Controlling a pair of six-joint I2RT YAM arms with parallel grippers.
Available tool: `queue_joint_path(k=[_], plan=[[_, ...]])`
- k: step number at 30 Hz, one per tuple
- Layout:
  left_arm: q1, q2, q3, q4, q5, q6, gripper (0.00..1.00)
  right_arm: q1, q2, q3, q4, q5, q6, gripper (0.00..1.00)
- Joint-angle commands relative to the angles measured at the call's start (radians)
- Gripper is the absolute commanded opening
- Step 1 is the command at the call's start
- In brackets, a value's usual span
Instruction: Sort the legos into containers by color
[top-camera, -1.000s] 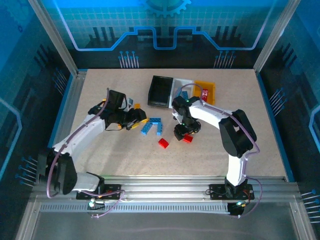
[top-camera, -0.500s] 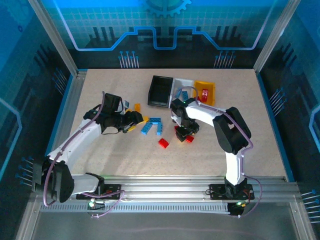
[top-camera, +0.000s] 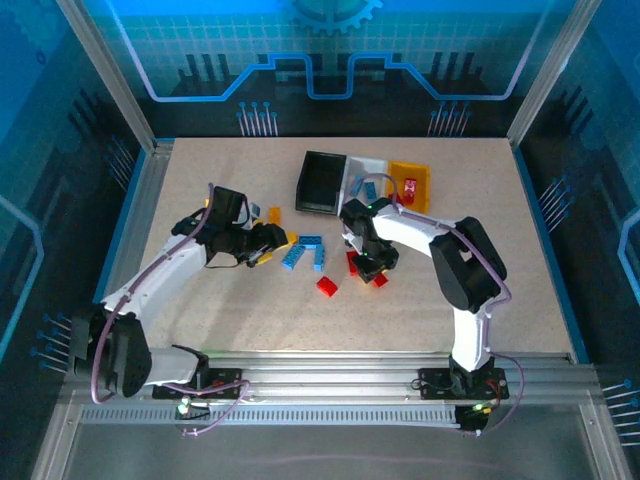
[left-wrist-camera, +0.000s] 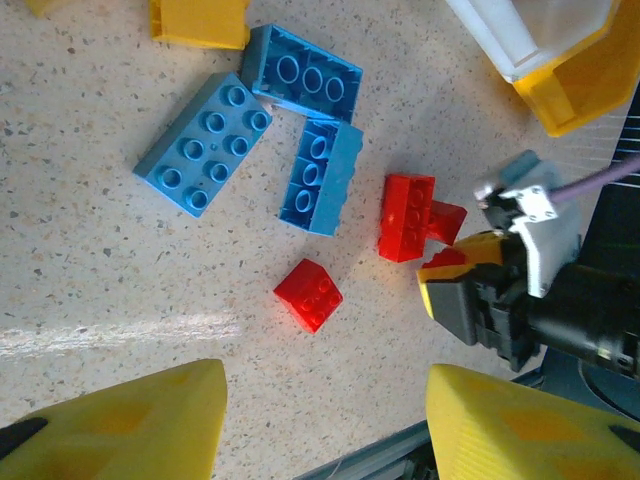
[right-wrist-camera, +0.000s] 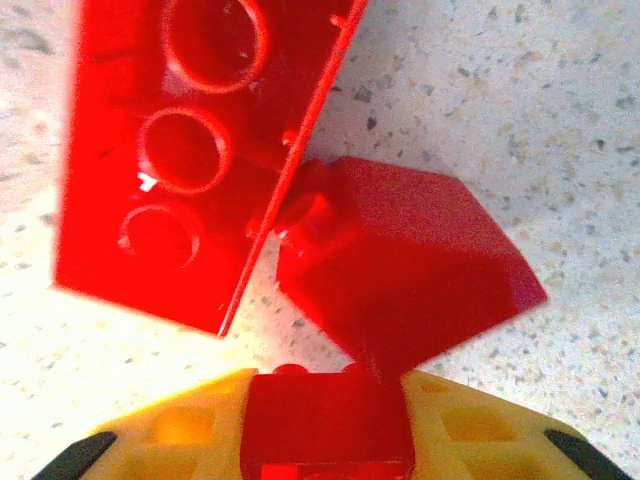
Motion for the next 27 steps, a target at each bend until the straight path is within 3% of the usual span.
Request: queue_joint_path(k=[1, 8, 17, 22, 27], plan=[[0.01, 0.017, 0.012, 0.008, -0.004, 0.013, 0.56, -0.015, -0.083, 0.038, -0.055, -0.059, 0.025, 0.32], [0.01, 0.036, 0.027, 0.008, 0.001, 0.011, 0.56, -0.182, -0.124, 0.182, -0.045, -0.218, 0.11, 0.33], [0.01, 0.004, 0.017, -0.048, -0.001, 0.025, 0.56, -0.419, 0.023, 0.391, 0.086, -0.375, 0.356, 0.32], [0.009, -0.038, -0.01, -0.083, -0.015, 0.034, 0.56, -0.504, 0.116, 0.439, 0.118, -0.365, 0.453, 0.32], [0.009, -0.064, -0.043, -0.099, -0.025, 0.038, 0.57, -0.517, 0.202, 0.513, 0.085, -0.338, 0.441, 0.35]])
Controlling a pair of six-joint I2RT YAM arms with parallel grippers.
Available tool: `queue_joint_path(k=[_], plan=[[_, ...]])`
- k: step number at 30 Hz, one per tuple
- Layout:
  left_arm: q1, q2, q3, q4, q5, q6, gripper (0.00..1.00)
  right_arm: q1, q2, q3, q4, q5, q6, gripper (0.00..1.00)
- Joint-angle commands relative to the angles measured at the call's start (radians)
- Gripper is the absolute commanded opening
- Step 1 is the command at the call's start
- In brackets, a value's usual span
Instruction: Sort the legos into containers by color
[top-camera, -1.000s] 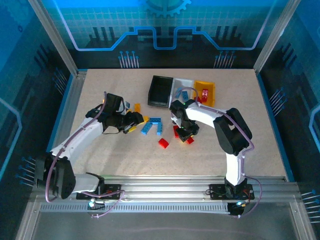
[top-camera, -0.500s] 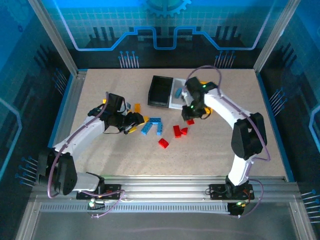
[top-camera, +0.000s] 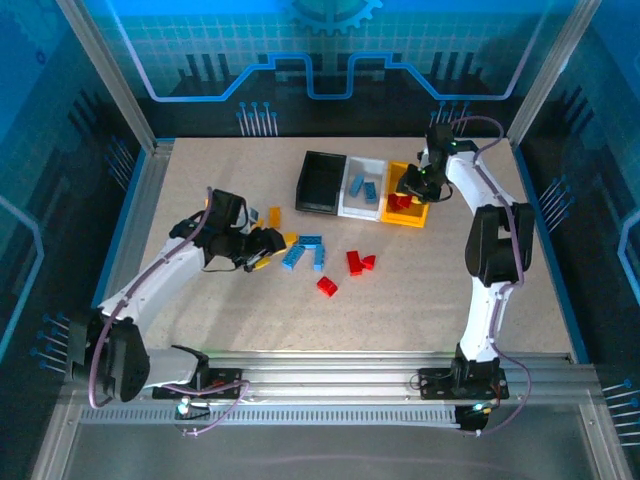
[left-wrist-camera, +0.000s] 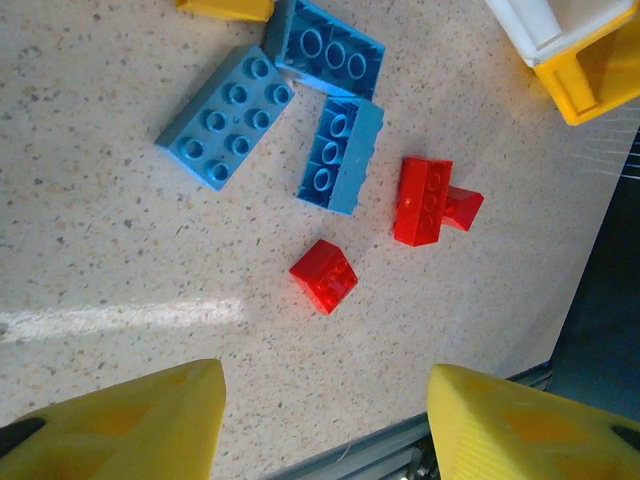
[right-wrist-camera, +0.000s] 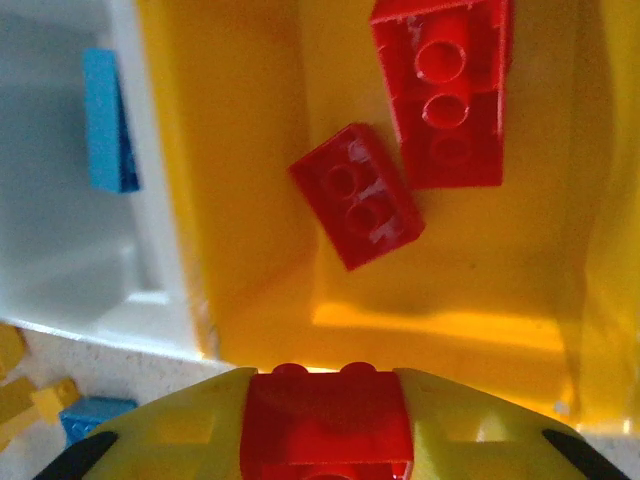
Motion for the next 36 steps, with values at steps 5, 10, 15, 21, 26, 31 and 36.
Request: queue_joint_path(k=[5, 10, 15, 21, 26, 31, 36], plan=[[0.009, -0.018, -0.031, -0.056, -0.016, 0.041, 0.58, 0.004, 0.067, 0.062, -0.028, 0.002, 0.027, 0.38], [0.01, -0.015, -0.031, -0.057, -0.026, 0.043, 0.59, 0.005, 0.052, 0.045, -0.025, 0.006, 0.022, 0.45], [0.016, 0.003, -0.021, -0.09, -0.048, 0.065, 0.72, 0.005, 0.027, 0.037, -0.039, 0.014, 0.009, 0.51], [0.039, 0.042, 0.022, -0.13, -0.088, 0.181, 0.74, 0.026, -0.063, 0.009, -0.052, 0.01, -0.007, 0.54], [0.015, 0.181, 0.155, -0.223, -0.14, 0.443, 0.75, 0.093, -0.194, -0.11, -0.027, -0.005, -0.017, 0.54], [-0.053, 0.293, 0.25, -0.248, -0.223, 0.622, 0.76, 0.161, -0.32, -0.245, -0.011, -0.009, -0.02, 0.54], [-0.084, 0.393, 0.277, -0.205, -0.242, 0.663, 0.76, 0.207, -0.4, -0.323, -0.044, -0.022, -0.024, 0.54]])
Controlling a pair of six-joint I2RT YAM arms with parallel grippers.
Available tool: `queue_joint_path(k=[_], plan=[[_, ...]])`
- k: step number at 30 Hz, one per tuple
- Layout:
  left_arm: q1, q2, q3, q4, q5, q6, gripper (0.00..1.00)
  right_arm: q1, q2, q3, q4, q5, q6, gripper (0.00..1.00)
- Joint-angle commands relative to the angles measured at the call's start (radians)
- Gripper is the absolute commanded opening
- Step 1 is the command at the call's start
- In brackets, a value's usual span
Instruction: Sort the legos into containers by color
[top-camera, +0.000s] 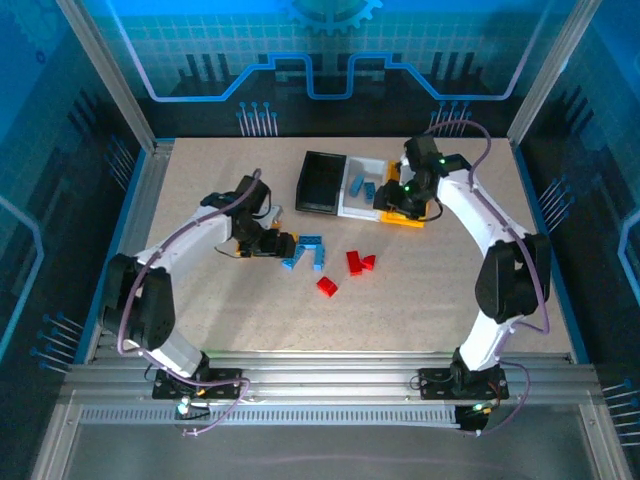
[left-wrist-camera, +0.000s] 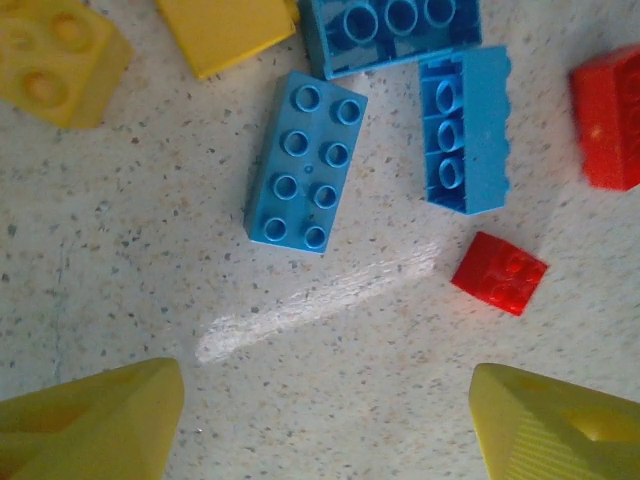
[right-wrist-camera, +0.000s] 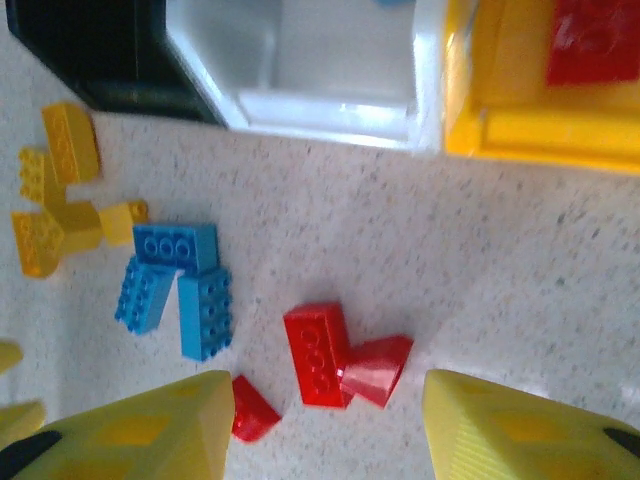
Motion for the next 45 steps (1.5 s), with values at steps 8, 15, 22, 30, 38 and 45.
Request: queue_joint_path(k=[8, 15, 22, 30, 38, 45], plan=[[-0.049, 0.179, 0.078, 0.028, -0.075, 0.127, 0.74, 0.059, -0.082, -0.087, -0.058, -0.015, -0.004, 0.54], [-0.056, 0.264, 0.135, 0.045, -0.113, 0.134, 0.71, 0.065, -0.073, -0.085, -0.052, -0.032, 0.017, 0.54], [-0.083, 0.348, 0.187, 0.035, -0.171, 0.144, 0.68, 0.067, -0.06, -0.077, -0.045, -0.034, 0.031, 0.55], [-0.105, 0.391, 0.229, 0.027, -0.224, 0.113, 0.55, 0.099, -0.041, -0.071, -0.043, -0.018, 0.038, 0.54], [-0.124, 0.395, 0.234, 0.003, -0.228, 0.091, 0.4, 0.11, -0.036, -0.091, -0.024, -0.019, 0.041, 0.54], [-0.122, 0.323, 0.205, -0.018, -0.217, 0.051, 0.34, 0.109, -0.029, -0.096, -0.013, -0.024, 0.033, 0.55]])
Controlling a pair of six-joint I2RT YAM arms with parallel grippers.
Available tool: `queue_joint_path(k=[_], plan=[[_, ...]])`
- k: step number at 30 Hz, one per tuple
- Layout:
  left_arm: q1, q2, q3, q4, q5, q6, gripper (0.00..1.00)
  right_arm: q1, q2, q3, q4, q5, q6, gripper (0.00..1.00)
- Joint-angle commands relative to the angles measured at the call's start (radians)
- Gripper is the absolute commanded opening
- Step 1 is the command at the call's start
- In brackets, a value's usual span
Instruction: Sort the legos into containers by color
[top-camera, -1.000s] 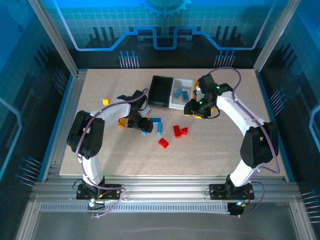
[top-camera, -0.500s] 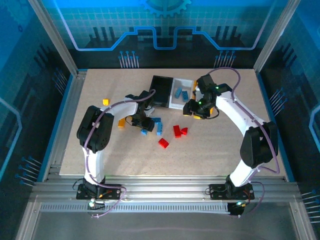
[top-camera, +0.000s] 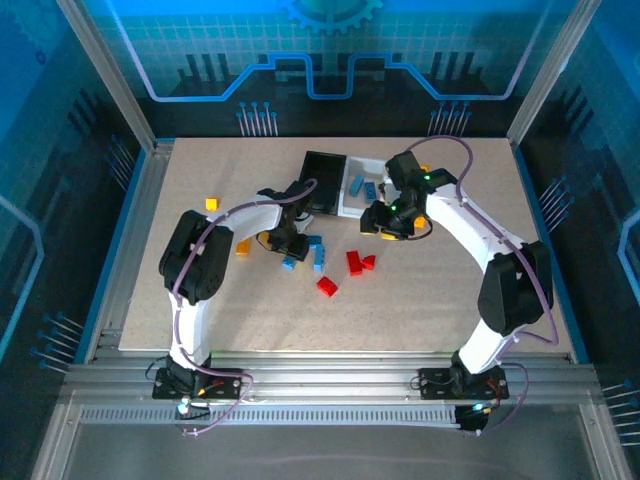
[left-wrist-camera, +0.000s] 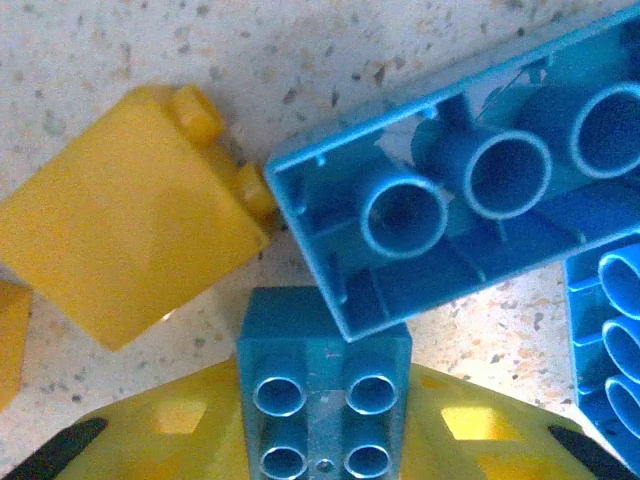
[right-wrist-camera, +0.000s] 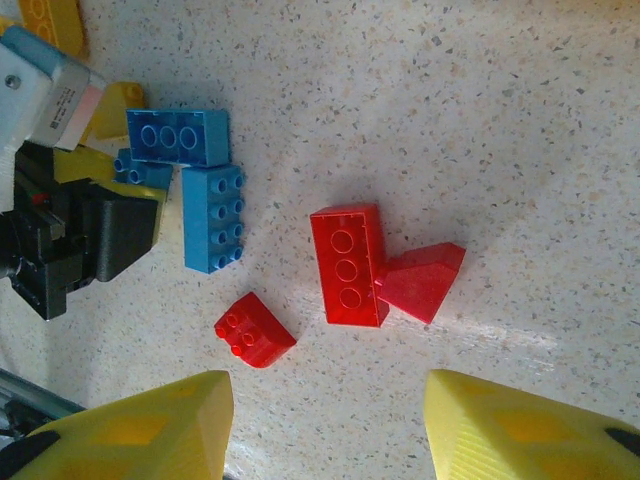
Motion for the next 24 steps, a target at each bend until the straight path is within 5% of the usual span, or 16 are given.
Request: queue_joint_path(k=[1, 9, 14, 24], plan=[[-0.005, -0.079, -0.024, -0.047, 0.014, -0.042, 0.34, 0.006, 0.015, -0.014, 0.011, -0.015, 0.003, 0.55], [0.004, -0.242, -0.088, -0.038, 0.127, -0.169, 0.33, 0.0, 0.015, -0.041, 0.036, -0.023, -0.001, 0.55], [0.045, -0.294, -0.042, 0.035, 0.313, -0.338, 0.33, -0.015, -0.004, -0.094, 0.067, -0.03, 0.008, 0.55], [0.068, -0.028, 0.352, 0.204, 0.507, -0.647, 0.33, -0.02, -0.111, -0.219, 0.108, -0.028, 0.044, 0.55]])
